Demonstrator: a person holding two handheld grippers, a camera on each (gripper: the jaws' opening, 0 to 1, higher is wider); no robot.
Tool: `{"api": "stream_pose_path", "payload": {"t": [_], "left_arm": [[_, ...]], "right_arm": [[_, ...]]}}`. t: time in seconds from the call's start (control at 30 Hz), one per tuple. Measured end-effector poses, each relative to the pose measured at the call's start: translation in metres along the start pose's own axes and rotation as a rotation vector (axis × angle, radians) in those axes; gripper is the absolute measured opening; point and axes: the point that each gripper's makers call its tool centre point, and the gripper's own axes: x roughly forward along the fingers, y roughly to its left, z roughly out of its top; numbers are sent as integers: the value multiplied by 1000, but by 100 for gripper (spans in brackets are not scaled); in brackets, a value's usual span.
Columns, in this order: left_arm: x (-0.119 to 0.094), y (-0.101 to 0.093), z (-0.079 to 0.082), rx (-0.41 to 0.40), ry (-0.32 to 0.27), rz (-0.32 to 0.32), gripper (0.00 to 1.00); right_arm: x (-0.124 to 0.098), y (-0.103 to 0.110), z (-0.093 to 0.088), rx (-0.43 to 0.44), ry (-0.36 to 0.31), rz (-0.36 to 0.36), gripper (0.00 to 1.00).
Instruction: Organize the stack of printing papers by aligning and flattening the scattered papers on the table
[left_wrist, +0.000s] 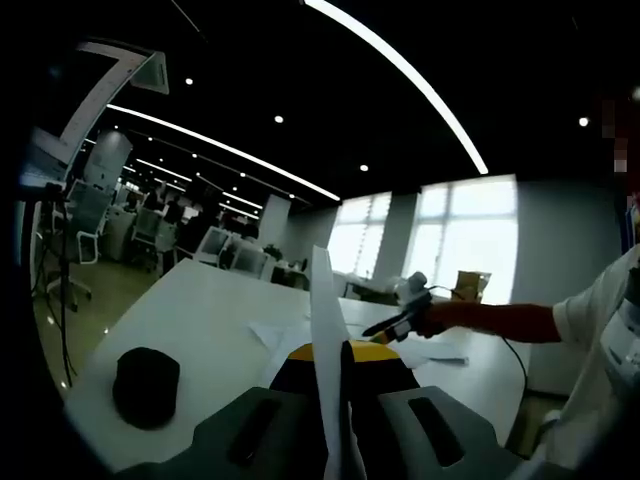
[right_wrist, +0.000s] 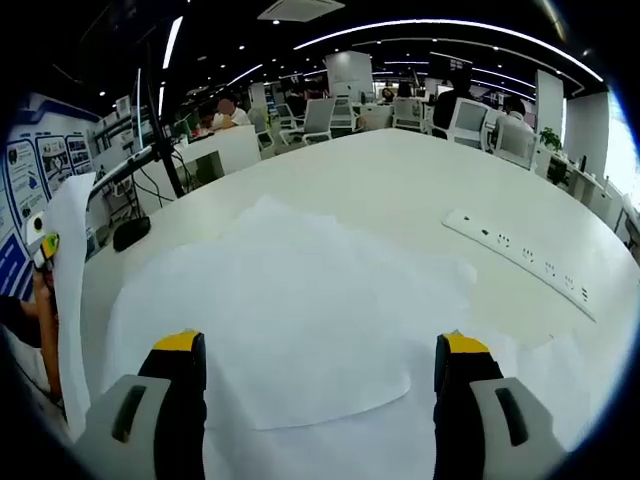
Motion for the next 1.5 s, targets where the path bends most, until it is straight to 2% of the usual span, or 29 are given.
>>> {"api": "stream_pose_path", "payload": {"t": [0.37,0.5,0.67,0.93,1.27,1.5], "left_arm": [[-1,-3,-1,1,-3,3,6],[-1,-2,0,1,-4,2,6],[-1,-3,-1,1,-5,2,6],[0,-6,0,5,-3,-7,6],[5,-5,-2,-6,2,-22,6],[8,-7,-4,-6,10,-31,6]], "right_arm": [[8,-2,-11,3,28,-4,90],[9,-2,-16,-38,35,-16,88],[11,-3,-18,-95,16,-38,88],[10,-3,-15,-87,-41,-44,88],[10,-4,-15,-81,-34,-53,85],[10,-3,-15,-75,-61,-60,84]]}}
